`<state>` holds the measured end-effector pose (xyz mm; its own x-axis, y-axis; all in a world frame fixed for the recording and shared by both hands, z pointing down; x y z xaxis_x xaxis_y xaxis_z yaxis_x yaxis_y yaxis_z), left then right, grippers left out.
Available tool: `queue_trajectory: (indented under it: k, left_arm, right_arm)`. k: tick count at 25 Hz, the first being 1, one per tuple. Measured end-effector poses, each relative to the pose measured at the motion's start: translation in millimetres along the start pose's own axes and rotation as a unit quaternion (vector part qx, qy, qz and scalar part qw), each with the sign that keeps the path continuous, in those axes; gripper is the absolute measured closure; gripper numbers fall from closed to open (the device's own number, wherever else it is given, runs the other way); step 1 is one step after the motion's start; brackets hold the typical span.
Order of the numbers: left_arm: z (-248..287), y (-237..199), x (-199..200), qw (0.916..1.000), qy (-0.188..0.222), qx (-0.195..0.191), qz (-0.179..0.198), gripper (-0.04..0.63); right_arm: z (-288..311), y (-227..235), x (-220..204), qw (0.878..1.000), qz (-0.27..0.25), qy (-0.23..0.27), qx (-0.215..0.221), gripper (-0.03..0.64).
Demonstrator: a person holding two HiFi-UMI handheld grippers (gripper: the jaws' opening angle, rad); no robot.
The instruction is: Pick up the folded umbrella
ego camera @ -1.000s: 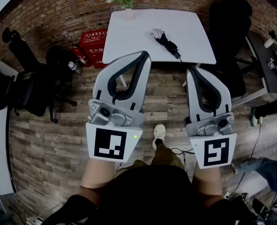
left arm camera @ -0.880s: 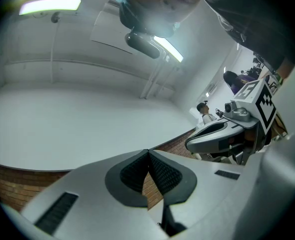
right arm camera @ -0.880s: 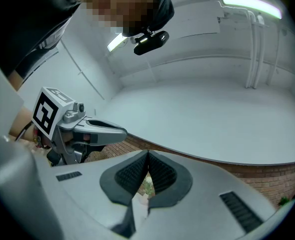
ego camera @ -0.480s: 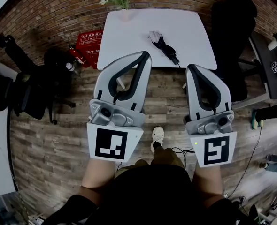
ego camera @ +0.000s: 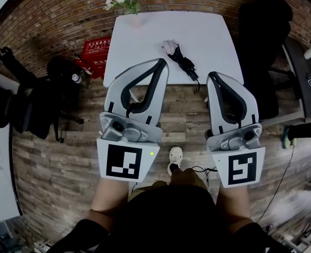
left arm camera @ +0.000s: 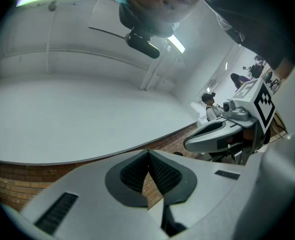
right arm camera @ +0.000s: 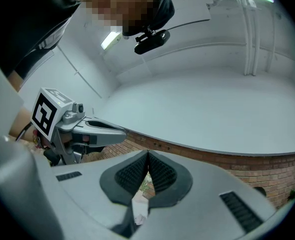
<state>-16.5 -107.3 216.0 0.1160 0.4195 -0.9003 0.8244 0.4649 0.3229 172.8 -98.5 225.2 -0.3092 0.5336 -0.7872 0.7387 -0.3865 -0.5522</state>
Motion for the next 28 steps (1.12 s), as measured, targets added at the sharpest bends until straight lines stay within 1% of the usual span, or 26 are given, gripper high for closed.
queue_trajectory:
  k: [7,16,21,28]
  left_arm:
    - [40,-2,-18,0.9999,-0.011,-0.007,0.002,0.584]
    - [83,-4,-31,0.9997,-0.020,0.000,0.011,0.584]
    - [96,1,-35,0.9996,-0.023,0.003,0.016,0.583]
    - [105,4,-31,0.9994,-0.026,0.002,0.025,0.583]
  right_arm:
    - [22,26,-27,1.000,0.013,0.007,0.001,0.589]
    - [42,55,-59,0.999,0.031,0.012,0.008,0.589]
    - [44,66,-70,0.999,0.036,0.015,0.010,0.589]
    - [43,73,-74,0.999,0.041,0.018,0.011,0.589]
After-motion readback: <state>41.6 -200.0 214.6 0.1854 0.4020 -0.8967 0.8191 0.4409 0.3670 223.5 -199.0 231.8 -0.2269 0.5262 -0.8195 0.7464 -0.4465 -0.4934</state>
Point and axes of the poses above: the fingertips, and each gripper's own axes: z forward along the fingers, y to its right, x out of its top, the point moved 10 cm from there along -z, backward along the fingers, and after that the axes turned 10 degrees about -z, right-handed, at the moved point
